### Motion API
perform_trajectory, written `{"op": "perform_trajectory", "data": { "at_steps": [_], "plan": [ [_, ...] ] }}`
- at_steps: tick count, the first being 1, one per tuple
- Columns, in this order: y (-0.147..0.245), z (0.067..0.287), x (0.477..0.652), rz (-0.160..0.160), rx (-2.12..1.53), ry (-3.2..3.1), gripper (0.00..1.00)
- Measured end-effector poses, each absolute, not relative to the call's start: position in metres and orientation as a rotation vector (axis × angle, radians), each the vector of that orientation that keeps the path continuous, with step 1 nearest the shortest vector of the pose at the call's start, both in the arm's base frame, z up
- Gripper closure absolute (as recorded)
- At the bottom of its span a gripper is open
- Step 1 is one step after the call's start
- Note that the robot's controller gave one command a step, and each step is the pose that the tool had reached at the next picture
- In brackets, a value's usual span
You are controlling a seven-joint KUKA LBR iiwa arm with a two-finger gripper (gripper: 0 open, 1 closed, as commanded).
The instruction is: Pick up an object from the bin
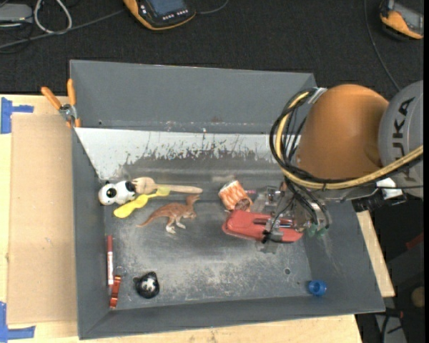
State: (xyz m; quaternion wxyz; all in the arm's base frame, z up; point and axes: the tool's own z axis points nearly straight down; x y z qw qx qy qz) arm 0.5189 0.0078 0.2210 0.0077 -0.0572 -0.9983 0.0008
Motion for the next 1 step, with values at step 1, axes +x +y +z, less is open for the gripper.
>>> {"op": "perform_trajectory", "data": {
  "at_steps": [1],
  "plan": [
    [0.0078,0.2206,0.519,0.002,-0.179,-3.121,1.0]
  ]
}}
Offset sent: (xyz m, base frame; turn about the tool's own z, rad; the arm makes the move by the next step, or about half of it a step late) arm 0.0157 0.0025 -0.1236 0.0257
